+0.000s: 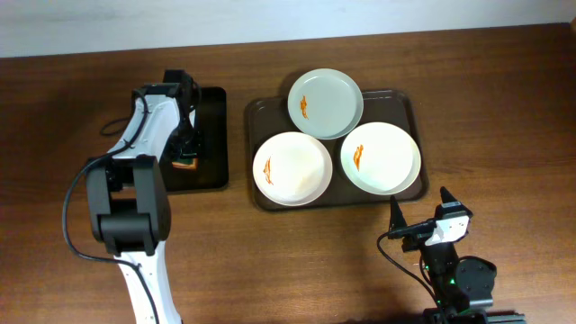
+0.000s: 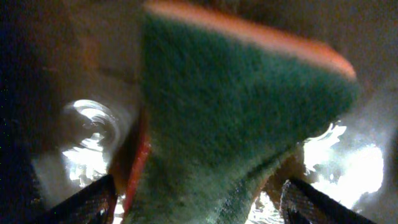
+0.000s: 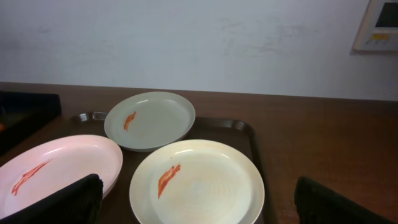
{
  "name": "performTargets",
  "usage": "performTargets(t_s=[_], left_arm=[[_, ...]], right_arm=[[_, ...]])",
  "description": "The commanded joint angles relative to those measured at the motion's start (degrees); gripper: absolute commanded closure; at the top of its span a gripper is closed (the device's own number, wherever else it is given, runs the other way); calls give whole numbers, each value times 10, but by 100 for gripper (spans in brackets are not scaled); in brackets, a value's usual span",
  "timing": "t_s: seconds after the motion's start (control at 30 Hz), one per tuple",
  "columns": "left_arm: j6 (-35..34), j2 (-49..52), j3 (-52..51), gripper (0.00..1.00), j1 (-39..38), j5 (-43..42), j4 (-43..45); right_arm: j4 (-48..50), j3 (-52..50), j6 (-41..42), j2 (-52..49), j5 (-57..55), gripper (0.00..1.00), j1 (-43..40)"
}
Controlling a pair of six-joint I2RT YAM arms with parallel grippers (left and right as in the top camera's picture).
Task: Clean dirty plates on tray and stack at the side
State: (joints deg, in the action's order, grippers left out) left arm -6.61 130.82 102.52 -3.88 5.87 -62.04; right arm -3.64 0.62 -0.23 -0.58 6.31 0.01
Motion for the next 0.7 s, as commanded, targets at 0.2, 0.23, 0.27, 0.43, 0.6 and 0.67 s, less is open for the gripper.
performTargets(t_s=[0.2, 0.23, 0.27, 0.43, 0.6, 0.67], left_arm=[[64, -5, -50, 100, 3, -5, 50], [64, -5, -50, 100, 3, -5, 50], [64, -5, -47, 100, 3, -5, 49], [64, -6, -7, 0, 3, -5, 26], [64, -4, -13, 38, 3, -38, 52], [64, -4, -13, 59, 3, -38, 47]], right_arm=[[-3, -3, 0, 4, 5, 2, 4], [-3, -3, 0, 4, 5, 2, 4], [-3, -3, 0, 4, 5, 2, 3], [-3, -3, 0, 4, 5, 2, 4], [-3, -3, 0, 4, 5, 2, 4], [-3, -3, 0, 4, 5, 2, 4]])
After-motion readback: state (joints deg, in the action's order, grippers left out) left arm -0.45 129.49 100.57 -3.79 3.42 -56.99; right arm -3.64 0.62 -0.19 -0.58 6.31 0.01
